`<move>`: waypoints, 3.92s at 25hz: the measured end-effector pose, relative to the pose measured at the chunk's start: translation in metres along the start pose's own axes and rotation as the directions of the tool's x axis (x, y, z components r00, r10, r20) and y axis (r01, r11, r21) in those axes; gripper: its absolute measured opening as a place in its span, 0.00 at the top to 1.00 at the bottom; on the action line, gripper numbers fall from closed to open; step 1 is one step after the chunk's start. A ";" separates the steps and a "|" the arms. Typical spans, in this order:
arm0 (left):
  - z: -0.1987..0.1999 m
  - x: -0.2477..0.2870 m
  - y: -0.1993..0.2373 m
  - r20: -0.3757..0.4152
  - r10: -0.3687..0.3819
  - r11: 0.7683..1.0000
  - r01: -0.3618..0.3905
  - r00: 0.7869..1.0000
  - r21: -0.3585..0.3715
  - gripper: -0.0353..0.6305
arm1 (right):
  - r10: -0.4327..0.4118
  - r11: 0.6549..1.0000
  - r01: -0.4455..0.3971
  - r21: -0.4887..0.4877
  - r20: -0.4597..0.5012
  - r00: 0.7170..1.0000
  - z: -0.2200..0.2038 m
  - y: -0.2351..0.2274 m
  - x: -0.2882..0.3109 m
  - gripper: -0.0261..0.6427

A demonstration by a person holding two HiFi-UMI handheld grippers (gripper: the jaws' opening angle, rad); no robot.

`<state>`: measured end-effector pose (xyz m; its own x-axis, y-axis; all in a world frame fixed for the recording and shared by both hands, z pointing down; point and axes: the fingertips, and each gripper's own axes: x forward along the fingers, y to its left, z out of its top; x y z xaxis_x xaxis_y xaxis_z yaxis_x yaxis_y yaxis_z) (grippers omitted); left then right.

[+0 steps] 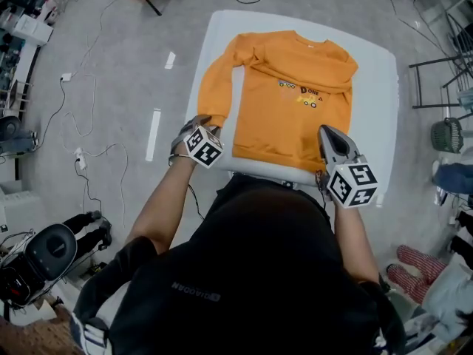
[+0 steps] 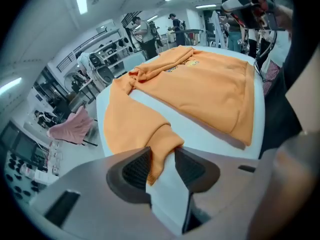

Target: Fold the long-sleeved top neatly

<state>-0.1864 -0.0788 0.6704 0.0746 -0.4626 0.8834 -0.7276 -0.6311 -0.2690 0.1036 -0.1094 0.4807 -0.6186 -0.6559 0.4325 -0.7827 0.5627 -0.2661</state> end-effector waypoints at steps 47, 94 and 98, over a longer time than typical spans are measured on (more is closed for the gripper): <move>0.412 -0.125 0.031 0.655 -0.074 0.695 0.510 0.752 -0.507 0.91 | -0.003 0.998 -0.003 0.060 0.098 0.995 0.007 -0.087 -0.064 0.95; 0.377 -0.043 -0.082 0.508 -0.210 0.815 0.437 0.835 -0.381 0.71 | 0.010 0.999 -0.006 0.044 -0.092 0.996 -0.070 -0.138 -0.069 0.95; 0.325 -0.066 -0.063 0.527 -0.145 0.797 0.415 0.837 -0.440 0.86 | 0.006 0.998 0.001 0.059 -0.123 0.992 -0.080 -0.118 -0.061 0.95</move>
<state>0.0760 -0.2104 0.5044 0.5277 -0.6240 0.5763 -0.8484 -0.4209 0.3211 0.2395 -0.0957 0.5544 -0.6102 -0.5857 0.5335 -0.7861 0.5311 -0.3160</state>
